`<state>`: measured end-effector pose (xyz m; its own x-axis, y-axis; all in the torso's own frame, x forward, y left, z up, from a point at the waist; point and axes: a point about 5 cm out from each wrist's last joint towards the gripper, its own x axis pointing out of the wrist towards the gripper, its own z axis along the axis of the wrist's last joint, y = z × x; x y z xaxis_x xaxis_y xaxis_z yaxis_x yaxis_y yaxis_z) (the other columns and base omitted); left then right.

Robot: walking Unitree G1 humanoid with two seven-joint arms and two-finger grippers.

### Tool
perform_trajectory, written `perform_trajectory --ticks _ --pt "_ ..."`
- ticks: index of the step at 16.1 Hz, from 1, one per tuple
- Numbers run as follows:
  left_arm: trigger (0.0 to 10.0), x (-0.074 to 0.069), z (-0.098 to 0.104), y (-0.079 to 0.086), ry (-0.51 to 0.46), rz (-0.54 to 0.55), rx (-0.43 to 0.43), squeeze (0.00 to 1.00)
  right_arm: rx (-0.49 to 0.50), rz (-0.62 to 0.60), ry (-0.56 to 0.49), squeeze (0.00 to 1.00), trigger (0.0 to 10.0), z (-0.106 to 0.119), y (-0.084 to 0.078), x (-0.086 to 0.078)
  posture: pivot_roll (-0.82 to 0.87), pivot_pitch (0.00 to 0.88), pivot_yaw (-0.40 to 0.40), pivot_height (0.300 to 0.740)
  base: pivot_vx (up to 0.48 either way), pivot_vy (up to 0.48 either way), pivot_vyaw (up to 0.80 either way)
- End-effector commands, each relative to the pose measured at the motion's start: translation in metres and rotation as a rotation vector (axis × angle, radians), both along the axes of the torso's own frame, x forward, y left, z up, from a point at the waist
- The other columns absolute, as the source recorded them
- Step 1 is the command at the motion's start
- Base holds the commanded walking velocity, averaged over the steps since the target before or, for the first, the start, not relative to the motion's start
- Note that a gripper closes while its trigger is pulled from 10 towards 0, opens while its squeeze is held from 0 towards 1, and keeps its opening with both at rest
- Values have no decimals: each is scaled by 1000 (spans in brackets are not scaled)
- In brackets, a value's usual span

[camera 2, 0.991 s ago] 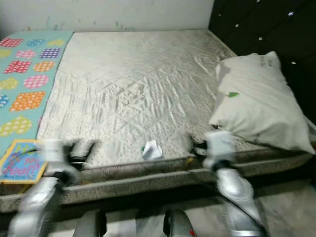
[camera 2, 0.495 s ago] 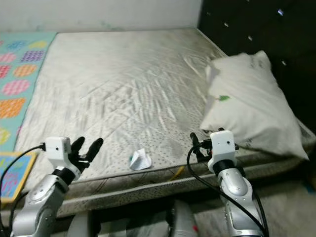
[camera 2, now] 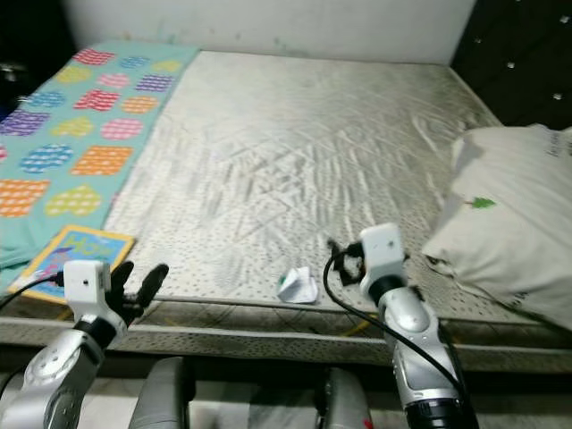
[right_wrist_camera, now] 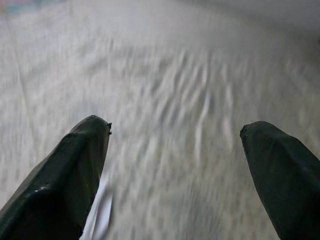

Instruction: Clean up the room

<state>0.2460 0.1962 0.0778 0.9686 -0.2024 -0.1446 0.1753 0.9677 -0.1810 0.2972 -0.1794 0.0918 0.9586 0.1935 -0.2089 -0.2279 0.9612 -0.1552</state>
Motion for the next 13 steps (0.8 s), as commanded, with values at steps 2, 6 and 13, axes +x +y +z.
perform_trajectory --ticks 2,6,13 --pt "10000 -5 0 -4 13 -35 16 0 -7 63 100 0 10000 -11 7 -1 6 77 -77 582 0 0 0" --pt "10000 -6 -1 -10 20 -53 9 0 -1 119 147 0 10000 -18 11 -8 1 78 -67 549 0 0 0" --pt "10000 -8 0 -15 20 -67 4 0 -8 326 277 0 10000 -32 39 -15 24 94 -73 529 0 0 0"
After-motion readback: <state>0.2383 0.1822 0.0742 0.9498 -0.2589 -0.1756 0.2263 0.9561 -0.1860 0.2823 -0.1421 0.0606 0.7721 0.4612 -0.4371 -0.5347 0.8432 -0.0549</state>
